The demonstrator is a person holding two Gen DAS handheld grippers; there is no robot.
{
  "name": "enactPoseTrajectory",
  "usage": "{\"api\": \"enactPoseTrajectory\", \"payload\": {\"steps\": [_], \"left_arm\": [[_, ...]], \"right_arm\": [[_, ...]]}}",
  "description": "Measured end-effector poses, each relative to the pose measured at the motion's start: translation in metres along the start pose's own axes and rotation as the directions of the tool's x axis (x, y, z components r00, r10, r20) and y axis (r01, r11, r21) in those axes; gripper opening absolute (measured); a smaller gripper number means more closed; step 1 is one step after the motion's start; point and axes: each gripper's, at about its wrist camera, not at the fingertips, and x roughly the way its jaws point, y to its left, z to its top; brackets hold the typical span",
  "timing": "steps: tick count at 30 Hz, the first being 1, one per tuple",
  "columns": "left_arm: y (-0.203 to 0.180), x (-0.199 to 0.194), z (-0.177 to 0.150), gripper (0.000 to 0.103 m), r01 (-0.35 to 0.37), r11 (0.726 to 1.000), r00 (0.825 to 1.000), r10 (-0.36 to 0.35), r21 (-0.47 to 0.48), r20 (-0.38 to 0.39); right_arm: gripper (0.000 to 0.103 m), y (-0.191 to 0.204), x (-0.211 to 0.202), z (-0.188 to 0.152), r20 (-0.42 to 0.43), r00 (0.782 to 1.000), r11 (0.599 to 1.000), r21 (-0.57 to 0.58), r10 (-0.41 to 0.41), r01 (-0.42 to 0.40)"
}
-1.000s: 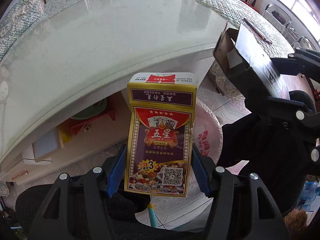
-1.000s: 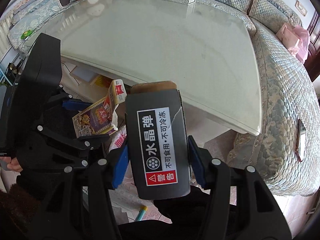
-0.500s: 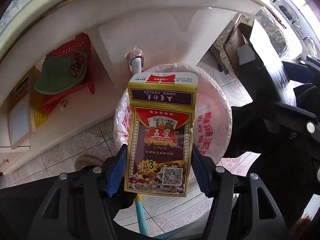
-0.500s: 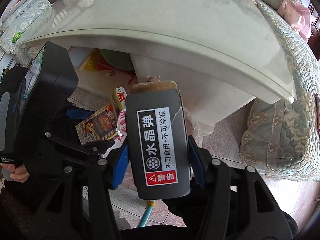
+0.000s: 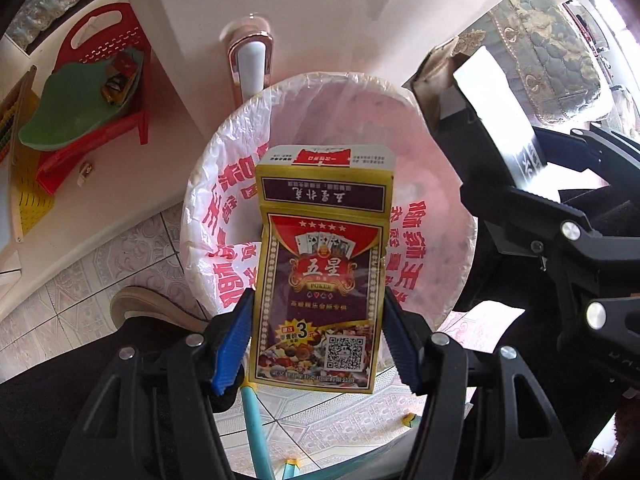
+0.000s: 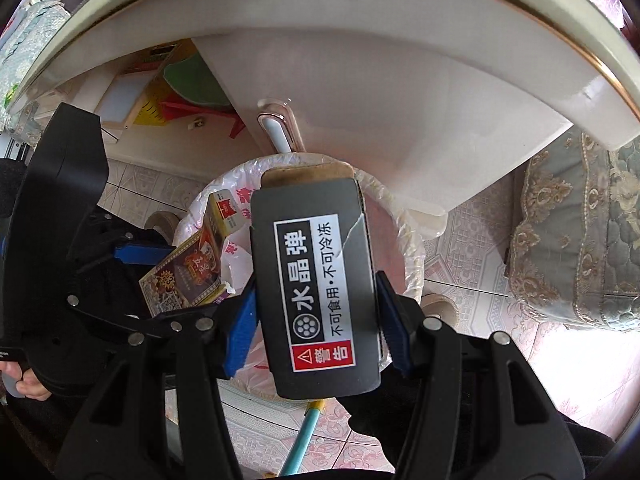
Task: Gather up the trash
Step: 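Carry the card box and black box down over the trash bin with both tools, then open both tools to drop the card box and black box into the bin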
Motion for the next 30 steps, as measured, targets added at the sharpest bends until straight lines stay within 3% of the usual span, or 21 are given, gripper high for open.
{"api": "enactPoseTrajectory", "payload": {"steps": [16, 26, 27, 29, 30], "left_arm": [[0.012, 0.044, 0.015, 0.06, 0.023, 0.998, 0.995, -0.029, -0.063, -0.1], [0.016, 0.048, 0.02, 0.062, 0.01, 0.997, 0.994, -0.02, -0.083, -0.112], [0.015, 0.048, 0.02, 0.066, 0.011, 0.996, 0.993, -0.021, -0.086, -0.116], [0.015, 0.047, 0.02, 0.079, 0.025, 0.995, 0.992, -0.038, -0.101, -0.123], [0.017, 0.047, 0.02, 0.083, 0.027, 0.994, 0.992, -0.04, -0.104, -0.122]], "right_arm": [[0.055, -0.012, 0.047, 0.011, -0.09, 0.996, 0.999, 0.038, 0.022, -0.019], [0.055, -0.009, 0.051, 0.012, -0.104, 0.994, 0.999, 0.03, 0.032, -0.029], [0.056, -0.009, 0.051, 0.012, -0.102, 0.994, 0.999, 0.03, 0.03, -0.027], [0.076, -0.009, 0.05, 0.012, -0.094, 0.995, 0.999, 0.027, 0.022, -0.019], [0.079, -0.008, 0.049, 0.013, -0.088, 0.996, 1.0, 0.024, 0.016, -0.014]]}}
